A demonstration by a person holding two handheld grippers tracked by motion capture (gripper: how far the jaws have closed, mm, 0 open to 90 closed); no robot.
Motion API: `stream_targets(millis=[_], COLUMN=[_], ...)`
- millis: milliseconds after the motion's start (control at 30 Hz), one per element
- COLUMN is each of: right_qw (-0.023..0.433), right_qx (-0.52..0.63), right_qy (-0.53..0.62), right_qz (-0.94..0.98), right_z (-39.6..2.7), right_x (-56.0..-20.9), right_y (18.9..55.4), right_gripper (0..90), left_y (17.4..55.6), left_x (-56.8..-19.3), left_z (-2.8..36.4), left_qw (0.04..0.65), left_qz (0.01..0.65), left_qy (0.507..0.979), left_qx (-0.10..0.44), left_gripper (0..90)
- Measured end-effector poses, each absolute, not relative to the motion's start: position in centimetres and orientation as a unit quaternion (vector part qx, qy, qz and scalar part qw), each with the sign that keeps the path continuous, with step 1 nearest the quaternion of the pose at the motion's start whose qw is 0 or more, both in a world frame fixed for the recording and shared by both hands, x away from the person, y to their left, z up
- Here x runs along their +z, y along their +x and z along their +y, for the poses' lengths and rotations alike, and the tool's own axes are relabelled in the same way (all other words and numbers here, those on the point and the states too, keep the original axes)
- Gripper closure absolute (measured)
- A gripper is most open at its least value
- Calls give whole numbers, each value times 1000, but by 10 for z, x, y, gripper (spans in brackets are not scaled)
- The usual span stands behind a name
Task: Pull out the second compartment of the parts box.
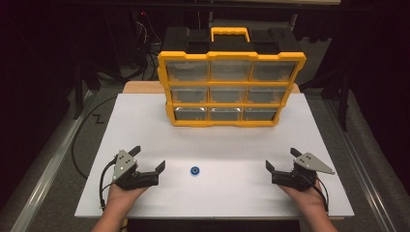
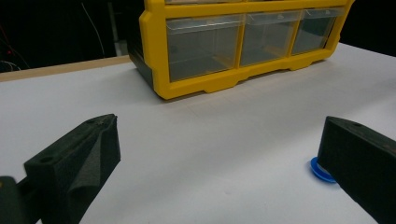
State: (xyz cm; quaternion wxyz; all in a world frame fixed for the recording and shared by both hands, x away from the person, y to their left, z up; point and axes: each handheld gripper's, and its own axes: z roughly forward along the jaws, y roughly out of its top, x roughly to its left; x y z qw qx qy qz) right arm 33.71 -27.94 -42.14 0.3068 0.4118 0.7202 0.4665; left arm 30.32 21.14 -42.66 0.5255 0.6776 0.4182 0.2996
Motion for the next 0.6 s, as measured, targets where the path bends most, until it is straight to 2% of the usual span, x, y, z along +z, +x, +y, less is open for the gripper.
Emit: stream_targets(millis=[600], right_qw=[314], right_qx=[459], right_qy=[417], right_qz=[720], right_z=[-279], right_x=[-422], right_y=[338], right_gripper=[8], left_y=[302], left_x=[-426], left_z=[211], left_qw=[522], left_qz=[412], left_qy=[683], left_qx=[302], left_gripper=[0])
